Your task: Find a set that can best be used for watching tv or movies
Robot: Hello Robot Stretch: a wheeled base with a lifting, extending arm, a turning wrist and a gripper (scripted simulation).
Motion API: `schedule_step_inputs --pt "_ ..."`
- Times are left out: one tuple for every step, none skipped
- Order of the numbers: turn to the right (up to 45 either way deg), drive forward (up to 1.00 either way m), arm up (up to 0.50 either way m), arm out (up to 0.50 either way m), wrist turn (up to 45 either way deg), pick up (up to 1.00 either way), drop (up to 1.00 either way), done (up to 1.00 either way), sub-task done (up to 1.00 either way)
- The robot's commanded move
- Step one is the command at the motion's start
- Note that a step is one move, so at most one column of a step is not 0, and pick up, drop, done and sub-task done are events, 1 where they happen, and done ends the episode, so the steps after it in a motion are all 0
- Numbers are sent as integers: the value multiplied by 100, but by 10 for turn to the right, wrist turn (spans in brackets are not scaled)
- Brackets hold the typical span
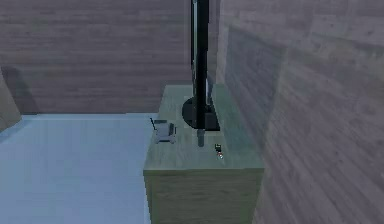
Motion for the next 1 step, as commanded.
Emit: schedule_step_inputs --pt "0 0 0 0 0 0 0 100 0"
